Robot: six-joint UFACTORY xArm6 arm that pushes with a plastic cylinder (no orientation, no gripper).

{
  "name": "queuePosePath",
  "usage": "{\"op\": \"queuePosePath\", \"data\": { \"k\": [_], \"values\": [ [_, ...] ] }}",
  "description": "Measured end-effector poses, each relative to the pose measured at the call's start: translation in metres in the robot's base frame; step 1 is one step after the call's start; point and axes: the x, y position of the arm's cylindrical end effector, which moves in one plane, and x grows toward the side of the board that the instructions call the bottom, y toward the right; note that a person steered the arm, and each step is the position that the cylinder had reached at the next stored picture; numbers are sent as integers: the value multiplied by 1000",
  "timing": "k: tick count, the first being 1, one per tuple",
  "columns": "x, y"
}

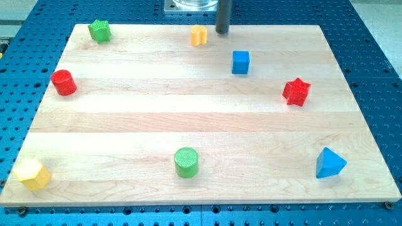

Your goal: Place the green star horizontally to the left side of the cube

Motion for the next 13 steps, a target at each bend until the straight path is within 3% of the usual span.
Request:
{"op": "queuePosePath", "data": {
  "k": [2, 4, 5, 7, 10, 11, 12, 13],
  "values": [
    [18, -53],
    [11, -21],
    [61, 29],
    [103, 1],
    [105, -42],
    [112, -92],
    [92, -136],
    [38, -153]
  ]
}}
